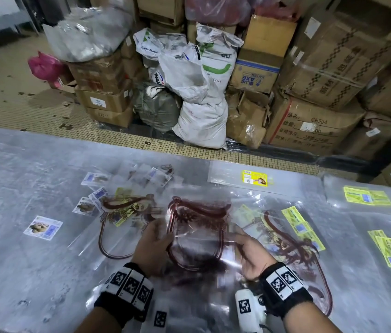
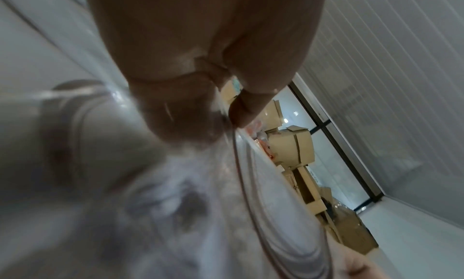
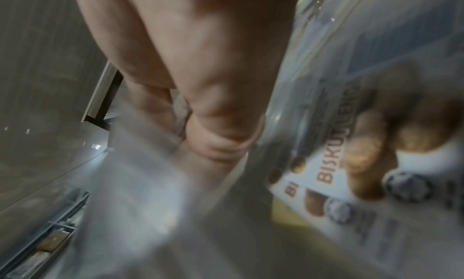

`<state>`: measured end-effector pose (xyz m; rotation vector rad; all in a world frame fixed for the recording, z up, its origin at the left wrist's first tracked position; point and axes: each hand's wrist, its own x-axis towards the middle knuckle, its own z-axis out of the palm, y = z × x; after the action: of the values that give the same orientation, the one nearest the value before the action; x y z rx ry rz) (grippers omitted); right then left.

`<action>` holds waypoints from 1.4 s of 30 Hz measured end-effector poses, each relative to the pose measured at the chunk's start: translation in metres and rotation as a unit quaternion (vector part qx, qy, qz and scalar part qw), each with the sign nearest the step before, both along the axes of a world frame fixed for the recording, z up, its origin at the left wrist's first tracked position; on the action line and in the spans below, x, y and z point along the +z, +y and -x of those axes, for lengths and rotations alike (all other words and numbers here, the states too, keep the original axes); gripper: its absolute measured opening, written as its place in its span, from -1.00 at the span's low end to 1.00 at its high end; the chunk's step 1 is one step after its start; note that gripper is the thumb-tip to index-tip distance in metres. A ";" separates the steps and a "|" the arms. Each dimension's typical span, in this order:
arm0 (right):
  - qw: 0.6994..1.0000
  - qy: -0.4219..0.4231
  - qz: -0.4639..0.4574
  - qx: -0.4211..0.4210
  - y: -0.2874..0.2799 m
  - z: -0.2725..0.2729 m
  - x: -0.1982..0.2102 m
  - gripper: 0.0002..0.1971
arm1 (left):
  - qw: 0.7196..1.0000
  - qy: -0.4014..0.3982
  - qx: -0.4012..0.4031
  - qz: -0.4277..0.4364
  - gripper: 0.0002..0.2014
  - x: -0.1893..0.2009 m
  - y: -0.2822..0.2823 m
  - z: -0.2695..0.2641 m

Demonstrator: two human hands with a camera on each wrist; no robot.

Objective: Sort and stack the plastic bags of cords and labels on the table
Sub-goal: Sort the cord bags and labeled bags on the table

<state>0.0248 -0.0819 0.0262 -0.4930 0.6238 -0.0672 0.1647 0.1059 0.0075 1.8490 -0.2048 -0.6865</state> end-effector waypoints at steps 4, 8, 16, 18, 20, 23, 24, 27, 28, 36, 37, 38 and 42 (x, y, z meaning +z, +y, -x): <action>0.997 0.064 0.036 0.013 -0.001 -0.001 -0.004 -0.46 | 0.999 0.031 0.027 0.019 -0.57 -0.007 0.002 -0.002; 0.973 0.139 0.182 0.040 0.000 -0.005 -0.019 -0.63 | 0.986 0.136 0.084 0.053 -0.76 -0.005 0.001 -0.002; 0.942 0.152 0.291 0.073 0.009 -0.009 -0.019 -0.81 | 0.984 0.170 0.049 0.018 -0.88 -0.002 0.005 -0.001; 0.942 0.143 0.283 0.110 0.007 -0.008 -0.019 -0.88 | 0.989 0.143 0.033 0.012 -0.67 -0.004 0.006 0.003; 0.937 0.135 0.297 0.123 0.007 -0.006 -0.023 -0.71 | 0.991 0.130 0.007 0.013 -0.52 -0.006 0.010 0.008; 0.950 0.083 0.287 0.090 0.005 -0.005 -0.023 -0.58 | 0.980 0.183 -0.005 0.074 -0.61 0.006 0.017 0.012; 0.963 0.048 0.255 0.078 0.006 -0.005 -0.020 -0.54 | 0.972 0.212 0.005 0.100 -0.72 0.016 0.019 0.011; 0.982 -0.029 0.184 0.034 0.011 -0.002 0.001 -0.55 | 0.983 0.146 0.069 0.088 -0.85 0.023 0.037 -0.016; 0.983 -0.029 0.178 0.025 0.011 -0.002 -0.001 -0.55 | 0.994 0.058 0.088 0.025 -0.88 0.019 0.046 -0.032; 0.965 0.111 0.234 0.047 0.008 0.002 -0.039 -0.53 | 0.893 -0.139 -0.040 -0.427 -0.38 0.014 0.076 -0.088; 0.962 0.118 0.242 0.050 0.007 0.003 -0.039 -0.52 | 0.888 -0.137 -0.047 -0.436 -0.36 0.012 0.076 -0.089; 0.959 0.127 0.248 0.046 0.008 0.003 -0.040 -0.51 | 0.888 -0.133 -0.043 -0.438 -0.32 0.011 0.077 -0.089; 0.955 0.145 0.256 0.038 0.007 0.003 -0.042 -0.51 | 0.916 -0.083 -0.008 -0.392 -0.12 0.017 0.080 -0.097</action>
<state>0.0218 -0.0748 -0.0158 -1.0424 0.8787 -0.0840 0.2615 0.1854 0.0243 2.6843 -0.0499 -0.6732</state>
